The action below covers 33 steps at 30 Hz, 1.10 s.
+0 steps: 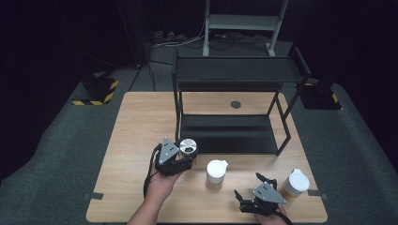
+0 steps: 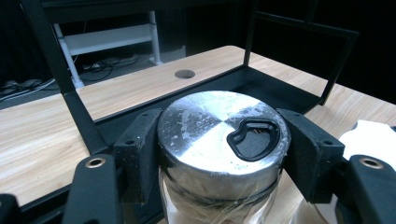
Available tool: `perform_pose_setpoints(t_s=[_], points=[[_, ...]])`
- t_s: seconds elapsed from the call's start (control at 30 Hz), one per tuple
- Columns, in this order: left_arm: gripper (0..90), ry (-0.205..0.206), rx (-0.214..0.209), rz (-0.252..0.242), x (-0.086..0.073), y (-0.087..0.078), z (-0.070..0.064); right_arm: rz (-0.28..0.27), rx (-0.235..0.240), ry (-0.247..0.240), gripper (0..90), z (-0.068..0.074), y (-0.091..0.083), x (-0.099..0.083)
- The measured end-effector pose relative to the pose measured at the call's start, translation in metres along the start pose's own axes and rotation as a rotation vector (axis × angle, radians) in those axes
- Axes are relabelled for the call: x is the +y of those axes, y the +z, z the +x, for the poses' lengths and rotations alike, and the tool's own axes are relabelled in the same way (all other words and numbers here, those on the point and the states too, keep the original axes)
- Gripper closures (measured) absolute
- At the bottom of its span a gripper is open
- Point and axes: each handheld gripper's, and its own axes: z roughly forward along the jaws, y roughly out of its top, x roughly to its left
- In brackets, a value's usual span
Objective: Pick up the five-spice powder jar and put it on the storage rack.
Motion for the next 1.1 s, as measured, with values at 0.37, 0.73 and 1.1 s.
perform_pose_setpoints(t_s=[0.37,0.73,1.1], points=[[34.7,0.009,0.005,0.004,0.015,0.011,-0.004,0.002,0.002,-0.005,0.0,0.000,0.000,0.000],[34.7,0.015,0.015,0.017,0.027,0.027,-0.006,0.000,0.005,-0.008,0.0,0.000,0.000,0.000],[34.7,0.015,0.023,0.029,0.034,0.045,-0.006,0.000,0.006,-0.010,0.0,0.000,0.000,0.000]])
